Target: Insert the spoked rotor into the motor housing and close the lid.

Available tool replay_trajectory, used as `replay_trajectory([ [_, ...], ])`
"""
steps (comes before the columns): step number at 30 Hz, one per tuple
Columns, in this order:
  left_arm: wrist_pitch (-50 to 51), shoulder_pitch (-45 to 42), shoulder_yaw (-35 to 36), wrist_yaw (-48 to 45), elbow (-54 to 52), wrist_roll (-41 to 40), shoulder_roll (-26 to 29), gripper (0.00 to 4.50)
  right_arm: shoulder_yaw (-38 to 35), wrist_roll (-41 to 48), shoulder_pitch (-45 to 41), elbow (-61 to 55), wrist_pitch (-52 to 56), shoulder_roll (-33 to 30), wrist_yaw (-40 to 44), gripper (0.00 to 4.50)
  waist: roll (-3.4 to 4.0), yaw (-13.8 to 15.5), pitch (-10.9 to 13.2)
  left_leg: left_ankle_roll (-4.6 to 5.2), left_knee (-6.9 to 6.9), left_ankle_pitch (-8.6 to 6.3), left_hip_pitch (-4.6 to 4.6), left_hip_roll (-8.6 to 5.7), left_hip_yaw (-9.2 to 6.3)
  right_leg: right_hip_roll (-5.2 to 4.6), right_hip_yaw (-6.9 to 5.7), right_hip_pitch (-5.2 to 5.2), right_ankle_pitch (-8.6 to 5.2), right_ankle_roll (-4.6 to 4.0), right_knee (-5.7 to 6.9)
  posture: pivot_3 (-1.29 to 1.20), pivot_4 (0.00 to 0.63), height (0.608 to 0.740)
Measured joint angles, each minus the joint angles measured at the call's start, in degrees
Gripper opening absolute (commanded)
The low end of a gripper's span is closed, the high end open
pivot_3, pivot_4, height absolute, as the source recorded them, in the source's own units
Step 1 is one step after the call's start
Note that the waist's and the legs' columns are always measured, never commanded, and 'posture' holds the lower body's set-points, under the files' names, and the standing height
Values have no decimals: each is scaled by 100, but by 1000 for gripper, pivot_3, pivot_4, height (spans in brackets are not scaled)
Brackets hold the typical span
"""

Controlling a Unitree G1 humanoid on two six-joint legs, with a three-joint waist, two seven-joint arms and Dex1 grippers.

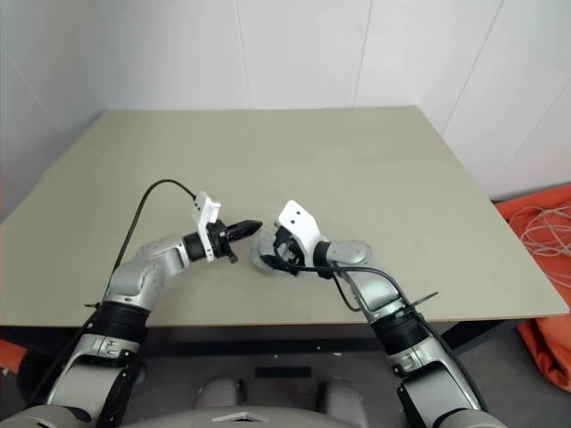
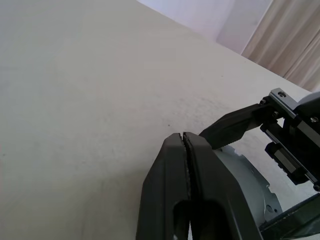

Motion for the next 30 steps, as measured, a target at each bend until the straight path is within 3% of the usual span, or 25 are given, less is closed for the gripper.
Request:
replay_trajectory([
  [23, 74, -155, -538, -466, 94, 438, 128, 16, 0, -35, 39, -62, 42, -23, -72, 3120, 3, 3, -2, -2, -13, 1, 13, -1, -1, -7, 1, 9, -2, 3, -2, 0, 0, 740],
  [27, 74, -157, -546, -480, 73, 438, 117, 0, -34, -2, 63, -136, 90, -123, 3, 4471, 3, 17, -2, -2, -19, 1, 10, -1, -1, -15, 1, 9, -2, 3, -8, 0, 0, 740],
  [30, 75, -157, -546, -498, 70, 438, 115, 0, -144, 53, 94, -176, 148, -203, 36, 4471, 3, 19, -2, -1, -21, 1, 8, -2, 0, -18, 1, 8, -2, 3, -9, 0, 0, 740],
])
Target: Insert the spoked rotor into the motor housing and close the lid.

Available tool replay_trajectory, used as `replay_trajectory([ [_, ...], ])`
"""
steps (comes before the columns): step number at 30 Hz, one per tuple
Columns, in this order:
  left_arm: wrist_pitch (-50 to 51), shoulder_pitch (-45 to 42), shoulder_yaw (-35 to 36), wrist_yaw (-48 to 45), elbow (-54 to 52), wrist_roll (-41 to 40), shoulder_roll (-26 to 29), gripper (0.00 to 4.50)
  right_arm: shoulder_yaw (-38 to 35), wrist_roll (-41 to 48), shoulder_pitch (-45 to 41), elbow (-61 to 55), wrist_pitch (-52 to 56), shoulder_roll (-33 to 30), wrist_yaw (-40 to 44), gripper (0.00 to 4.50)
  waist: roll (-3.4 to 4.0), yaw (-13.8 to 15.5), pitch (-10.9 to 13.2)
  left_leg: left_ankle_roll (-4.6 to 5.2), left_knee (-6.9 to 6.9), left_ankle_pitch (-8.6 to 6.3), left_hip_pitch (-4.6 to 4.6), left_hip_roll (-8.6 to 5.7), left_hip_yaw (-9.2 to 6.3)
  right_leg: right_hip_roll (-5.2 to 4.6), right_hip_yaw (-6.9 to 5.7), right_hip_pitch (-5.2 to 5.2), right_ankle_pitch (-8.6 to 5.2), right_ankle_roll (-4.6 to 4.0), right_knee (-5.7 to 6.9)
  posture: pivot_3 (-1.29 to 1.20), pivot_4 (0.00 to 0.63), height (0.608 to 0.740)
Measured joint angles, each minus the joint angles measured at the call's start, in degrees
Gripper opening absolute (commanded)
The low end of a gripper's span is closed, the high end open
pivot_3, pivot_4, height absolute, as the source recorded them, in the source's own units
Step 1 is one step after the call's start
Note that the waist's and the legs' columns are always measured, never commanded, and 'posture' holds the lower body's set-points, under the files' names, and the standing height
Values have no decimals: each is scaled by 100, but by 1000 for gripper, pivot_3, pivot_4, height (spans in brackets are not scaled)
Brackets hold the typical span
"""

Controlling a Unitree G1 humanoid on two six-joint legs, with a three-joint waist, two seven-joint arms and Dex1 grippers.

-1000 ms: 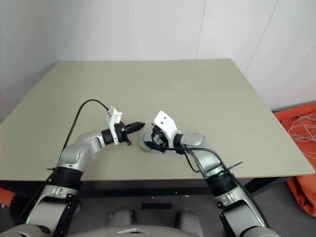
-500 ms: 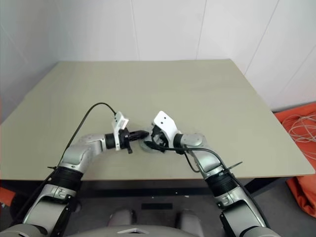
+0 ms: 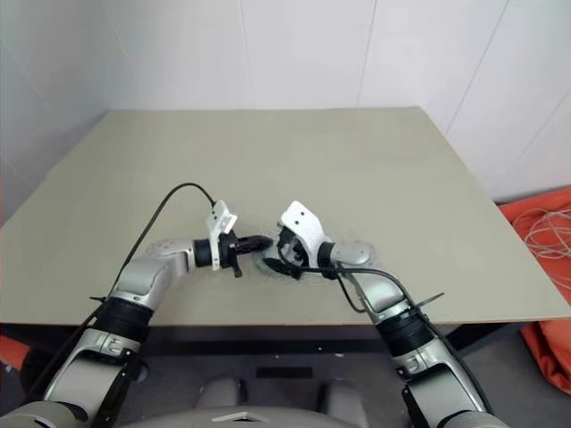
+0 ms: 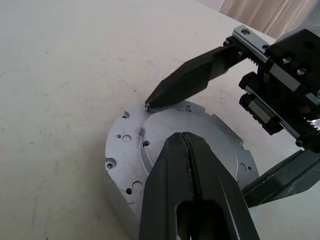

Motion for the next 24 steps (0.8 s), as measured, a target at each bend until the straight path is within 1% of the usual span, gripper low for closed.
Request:
replay_trajectory([
  [5, -2, -2, 2, 23, 8, 9, -37, 0, -114, 186, 93, -200, 158, -210, 116, 4471, 1, 18, 1, 0, 0, 0, -3, 0, 0, 0, -1, -3, -1, 1, 0, 0, 0, 740],
  [7, -5, -15, 1, 31, 9, 11, -67, 0, -266, 351, 129, -317, 350, -294, 145, 4471, 3, 31, 3, 0, 0, 0, -8, 0, 0, -1, -1, -8, -1, 1, 1, 0, 0, 740],
  [11, -5, -12, -7, 17, 11, 13, -86, 0, -937, 649, 98, -798, 581, -585, 127, 4471, 8, 51, 5, 0, 0, 0, -7, -2, 2, -5, -1, -7, -1, 2, 0, 0, 0, 740],
  [15, -39, -12, -7, 0, 32, 21, -100, 0, -1264, 845, 94, -1010, 809, -905, 205, 4471, 8, 98, 5, 0, -3, 0, -6, -2, 3, -5, -1, -8, -2, 4, 0, 0, 0, 740],
  [18, -57, -18, -15, 2, 70, 30, -148, 0, -1528, 1147, 89, -1050, 1304, -941, 176, 4471, 9, 122, 5, 0, -3, 0, -5, -2, 3, -5, -1, -7, -3, 4, 0, 0, 0, 740],
  [22, -70, -28, -19, -4, 95, 34, -164, 0, -1799, 1355, -45, -1040, 2345, -951, -214, 4471, 12, 127, 5, -2, -2, 2, -5, -3, 3, -6, -1, -8, -2, 4, 1, 0, 0, 740],
  [24, -72, -29, -15, -6, 102, 39, -162, 0, -2069, 1630, -307, -1031, 3403, -803, -478, 4471, 20, 127, 5, -5, -3, 4, -4, -4, 3, -5, 0, -7, -2, 4, 3, 0, 0, 740],
])
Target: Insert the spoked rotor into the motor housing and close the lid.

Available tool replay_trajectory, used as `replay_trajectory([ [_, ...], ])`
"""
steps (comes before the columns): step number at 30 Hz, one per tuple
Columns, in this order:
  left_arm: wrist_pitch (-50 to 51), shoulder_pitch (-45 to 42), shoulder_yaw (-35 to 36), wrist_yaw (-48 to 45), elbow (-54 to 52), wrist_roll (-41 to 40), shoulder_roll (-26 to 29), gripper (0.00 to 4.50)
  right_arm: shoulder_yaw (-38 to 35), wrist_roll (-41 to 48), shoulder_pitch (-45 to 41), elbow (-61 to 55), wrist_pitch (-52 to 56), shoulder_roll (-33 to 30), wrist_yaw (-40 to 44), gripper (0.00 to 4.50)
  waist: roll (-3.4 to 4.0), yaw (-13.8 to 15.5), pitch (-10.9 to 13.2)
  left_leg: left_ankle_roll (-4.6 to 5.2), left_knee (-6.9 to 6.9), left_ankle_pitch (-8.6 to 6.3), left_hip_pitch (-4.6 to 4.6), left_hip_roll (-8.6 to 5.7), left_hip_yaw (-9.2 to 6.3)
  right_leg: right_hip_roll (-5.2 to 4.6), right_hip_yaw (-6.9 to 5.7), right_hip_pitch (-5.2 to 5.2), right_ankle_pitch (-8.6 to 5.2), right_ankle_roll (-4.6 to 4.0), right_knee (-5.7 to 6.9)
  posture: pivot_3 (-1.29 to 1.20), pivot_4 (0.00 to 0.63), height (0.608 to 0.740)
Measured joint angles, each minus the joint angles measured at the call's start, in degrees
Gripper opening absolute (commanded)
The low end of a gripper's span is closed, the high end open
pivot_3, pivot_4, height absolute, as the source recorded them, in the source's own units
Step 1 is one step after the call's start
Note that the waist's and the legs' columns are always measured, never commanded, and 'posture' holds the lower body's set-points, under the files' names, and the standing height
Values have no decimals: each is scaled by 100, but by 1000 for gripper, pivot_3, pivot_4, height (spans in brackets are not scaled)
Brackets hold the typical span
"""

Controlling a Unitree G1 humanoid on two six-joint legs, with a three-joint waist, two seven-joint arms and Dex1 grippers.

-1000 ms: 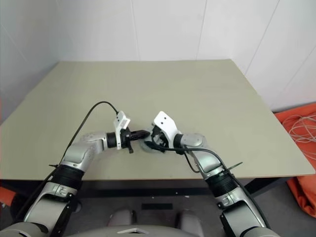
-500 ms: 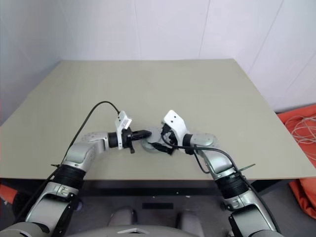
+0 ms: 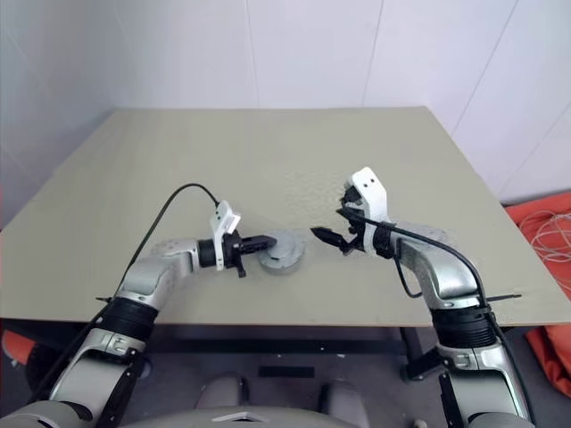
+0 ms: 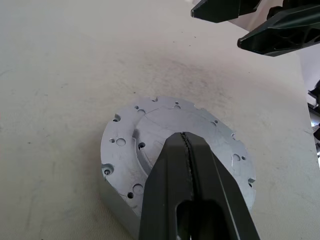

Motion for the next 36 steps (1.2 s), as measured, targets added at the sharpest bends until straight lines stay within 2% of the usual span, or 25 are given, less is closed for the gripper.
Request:
replay_trajectory([
  [6, -14, -8, -2, 3, 1, 9, -27, 0, -853, 583, -779, 258, 2420, 813, -569, 4471, 11, 10, 0, -30, -6, 17, -2, -1, -2, -1, -1, -2, 0, 0, 0, 0, 0, 740],
  [9, -33, -7, -8, 1, -5, 9, -37, 0, -1098, 802, -940, 539, 2991, 950, -724, 4471, 11, 25, 0, -32, -12, 19, -3, -5, -1, -10, -2, -2, 0, 0, -3, 0, 0, 740],
  [20, -36, 0, -1, 9, -11, 11, -41, 0, -1208, 2074, -903, 1705, 3121, 948, -1565, 4471, 14, 34, 1, -49, -28, 29, 1, -7, 2, -14, -4, -5, -2, 3, -3, 0, 0, 740],
  [26, -36, 17, 0, 10, -20, 11, -47, 0, -1382, 2386, -858, 2026, 3122, 1125, -2122, 4471, 14, 33, 1, -53, -31, 31, 1, -7, 2, -14, -5, -6, -2, 3, -3, 0, 0, 740],
  [36, -31, 59, 30, 40, -31, 12, -35, 0, -2192, 2721, -904, 2528, 3120, 1593, -2852, 4471, 12, 14, -1, -70, -42, 41, 14, -6, 3, -14, -4, -3, -3, 5, -1, 0, 0, 740],
])
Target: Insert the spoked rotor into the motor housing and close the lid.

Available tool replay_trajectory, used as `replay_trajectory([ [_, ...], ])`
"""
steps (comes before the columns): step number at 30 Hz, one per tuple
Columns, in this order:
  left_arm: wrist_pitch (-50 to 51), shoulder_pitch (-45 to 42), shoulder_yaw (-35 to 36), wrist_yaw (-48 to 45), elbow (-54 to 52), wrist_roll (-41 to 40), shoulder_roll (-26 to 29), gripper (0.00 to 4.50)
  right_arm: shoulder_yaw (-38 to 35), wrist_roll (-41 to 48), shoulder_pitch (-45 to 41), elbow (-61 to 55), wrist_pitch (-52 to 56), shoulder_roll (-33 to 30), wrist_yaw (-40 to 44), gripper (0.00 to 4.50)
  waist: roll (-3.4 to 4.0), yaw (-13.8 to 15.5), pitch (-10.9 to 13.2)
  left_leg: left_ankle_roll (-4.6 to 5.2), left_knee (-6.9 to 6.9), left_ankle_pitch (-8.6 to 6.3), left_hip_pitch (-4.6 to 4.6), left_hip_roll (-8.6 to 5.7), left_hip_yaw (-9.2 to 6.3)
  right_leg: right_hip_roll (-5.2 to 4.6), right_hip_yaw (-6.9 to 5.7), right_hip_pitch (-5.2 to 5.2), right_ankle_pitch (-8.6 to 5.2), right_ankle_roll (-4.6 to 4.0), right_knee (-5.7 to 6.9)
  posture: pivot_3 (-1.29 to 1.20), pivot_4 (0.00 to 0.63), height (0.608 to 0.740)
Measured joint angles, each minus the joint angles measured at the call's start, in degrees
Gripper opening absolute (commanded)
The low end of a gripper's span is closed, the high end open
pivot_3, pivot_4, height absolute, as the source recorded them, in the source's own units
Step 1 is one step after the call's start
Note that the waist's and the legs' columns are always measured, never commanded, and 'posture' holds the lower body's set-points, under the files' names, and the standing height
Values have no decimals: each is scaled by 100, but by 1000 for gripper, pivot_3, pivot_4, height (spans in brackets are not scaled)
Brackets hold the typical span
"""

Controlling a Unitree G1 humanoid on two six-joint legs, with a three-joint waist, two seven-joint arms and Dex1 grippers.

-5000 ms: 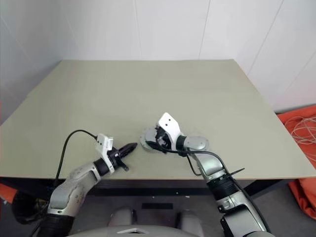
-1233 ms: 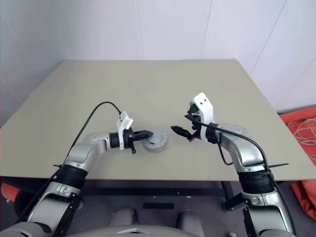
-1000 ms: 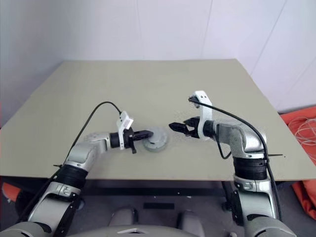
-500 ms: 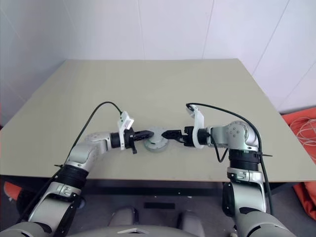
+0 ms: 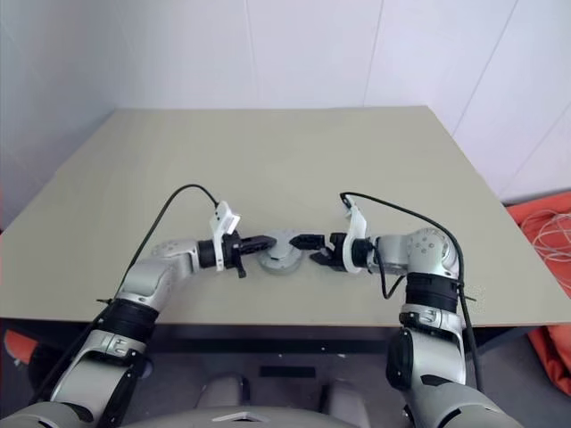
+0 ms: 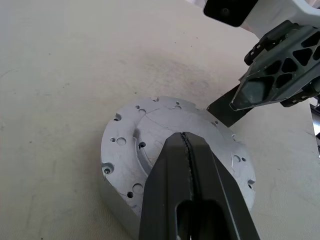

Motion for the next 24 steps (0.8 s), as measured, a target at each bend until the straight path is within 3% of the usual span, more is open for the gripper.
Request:
replay_trajectory([
  [8, 0, 21, 5, 13, -27, -1, 3, 0, -101, 439, -24, 160, -39, 105, -484, 4471, 1, -1, 0, -3, -9, 1, 6, 0, 1, 0, 0, -1, -1, 1, -1, 0, 0, 740],
  [18, 0, 45, 9, 6, -96, -1, 11, 0, -124, 1604, -5, 542, -62, 209, -1479, 4471, 1, 3, 0, -3, -11, 2, -15, 0, 1, 0, -3, -20, -1, 1, -2, 0, 0, 740],
  [24, -5, 55, 21, 27, -116, -1, 11, 0, -727, 1751, -30, 719, -54, 591, -2003, 4471, 1, -41, 0, -7, -15, 4, -15, 3, 5, 4, -3, -26, -1, 2, -1, 0, 0, 740],
])
